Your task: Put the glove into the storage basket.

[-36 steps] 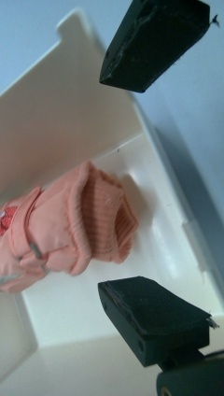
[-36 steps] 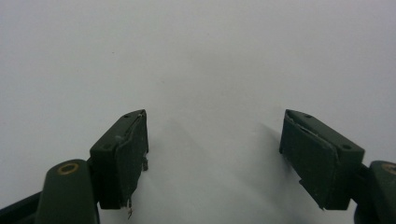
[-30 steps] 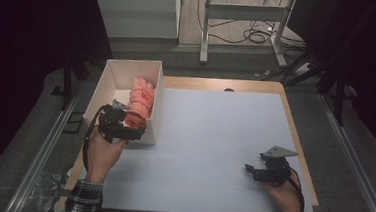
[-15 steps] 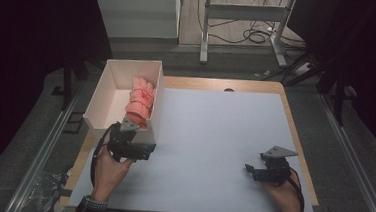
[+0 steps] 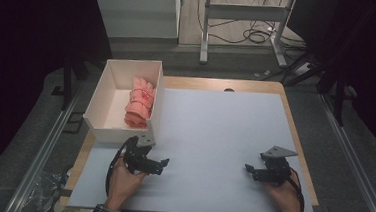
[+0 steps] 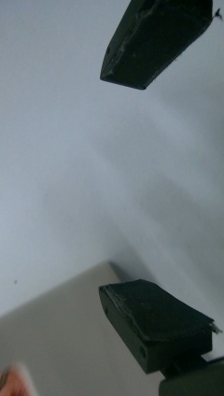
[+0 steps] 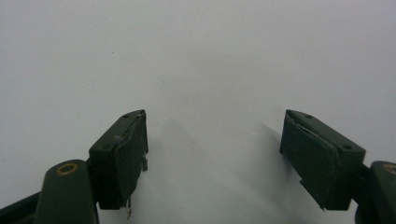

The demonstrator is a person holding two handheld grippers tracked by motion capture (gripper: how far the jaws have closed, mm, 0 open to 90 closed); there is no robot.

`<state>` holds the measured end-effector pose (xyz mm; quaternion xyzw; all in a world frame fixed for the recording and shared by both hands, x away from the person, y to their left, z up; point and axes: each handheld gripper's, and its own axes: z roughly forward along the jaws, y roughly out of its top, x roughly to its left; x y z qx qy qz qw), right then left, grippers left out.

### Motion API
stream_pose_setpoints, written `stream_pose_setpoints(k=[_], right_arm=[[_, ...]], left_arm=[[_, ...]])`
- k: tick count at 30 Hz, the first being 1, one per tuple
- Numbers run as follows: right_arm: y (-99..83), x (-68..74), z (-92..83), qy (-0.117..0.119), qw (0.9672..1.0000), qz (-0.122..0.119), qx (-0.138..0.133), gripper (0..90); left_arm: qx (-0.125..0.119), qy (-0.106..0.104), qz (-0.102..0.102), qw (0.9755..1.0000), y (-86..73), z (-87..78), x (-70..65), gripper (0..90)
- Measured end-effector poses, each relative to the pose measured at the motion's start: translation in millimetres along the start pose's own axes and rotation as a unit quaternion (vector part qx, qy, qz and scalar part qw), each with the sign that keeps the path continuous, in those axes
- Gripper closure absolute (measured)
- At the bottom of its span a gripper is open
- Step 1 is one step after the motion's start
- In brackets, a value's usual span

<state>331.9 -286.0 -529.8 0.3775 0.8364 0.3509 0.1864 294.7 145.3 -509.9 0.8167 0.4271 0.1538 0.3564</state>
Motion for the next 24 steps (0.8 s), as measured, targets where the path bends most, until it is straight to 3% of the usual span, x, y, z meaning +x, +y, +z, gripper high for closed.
stream_pose_setpoints(k=[12, 24], right_arm=[[0.1, 0.0, 0.2, -0.003, 1.0, 0.0, 0.003, 20.6], [-0.1, 0.0, 0.5, -0.002, 1.0, 0.002, 0.001, 20.4]], left_arm=[[0.037, -0.01, 0.027, 0.9989, -14.4, 37.3, -17.7, 1.2], [0.024, -0.015, 0.021, 0.9994, -17.2, 39.9, -17.9, 0.0]])
